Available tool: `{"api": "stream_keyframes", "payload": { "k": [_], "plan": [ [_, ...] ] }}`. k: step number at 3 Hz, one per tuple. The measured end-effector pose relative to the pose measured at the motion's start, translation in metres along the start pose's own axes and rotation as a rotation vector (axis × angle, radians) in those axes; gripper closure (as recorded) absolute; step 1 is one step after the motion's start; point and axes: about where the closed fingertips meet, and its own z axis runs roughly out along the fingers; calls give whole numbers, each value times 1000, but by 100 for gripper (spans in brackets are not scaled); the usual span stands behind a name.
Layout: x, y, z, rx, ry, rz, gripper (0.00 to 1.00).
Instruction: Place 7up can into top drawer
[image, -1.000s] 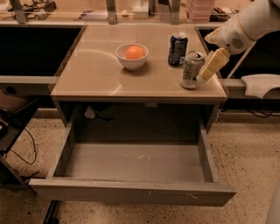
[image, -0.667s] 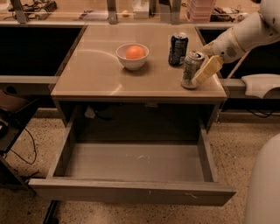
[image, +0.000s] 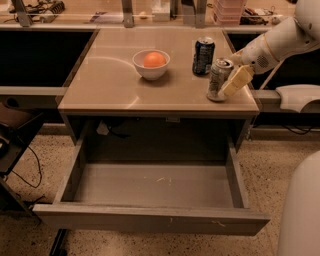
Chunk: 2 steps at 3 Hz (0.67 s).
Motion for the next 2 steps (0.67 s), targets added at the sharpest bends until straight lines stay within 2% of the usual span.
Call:
{"api": "stream_keyframes", "payload": {
  "k": [1, 2],
  "plan": [
    [0, 0, 0, 0, 0, 0, 19],
    [0, 0, 0, 0, 0, 0, 42]
  ]
}}
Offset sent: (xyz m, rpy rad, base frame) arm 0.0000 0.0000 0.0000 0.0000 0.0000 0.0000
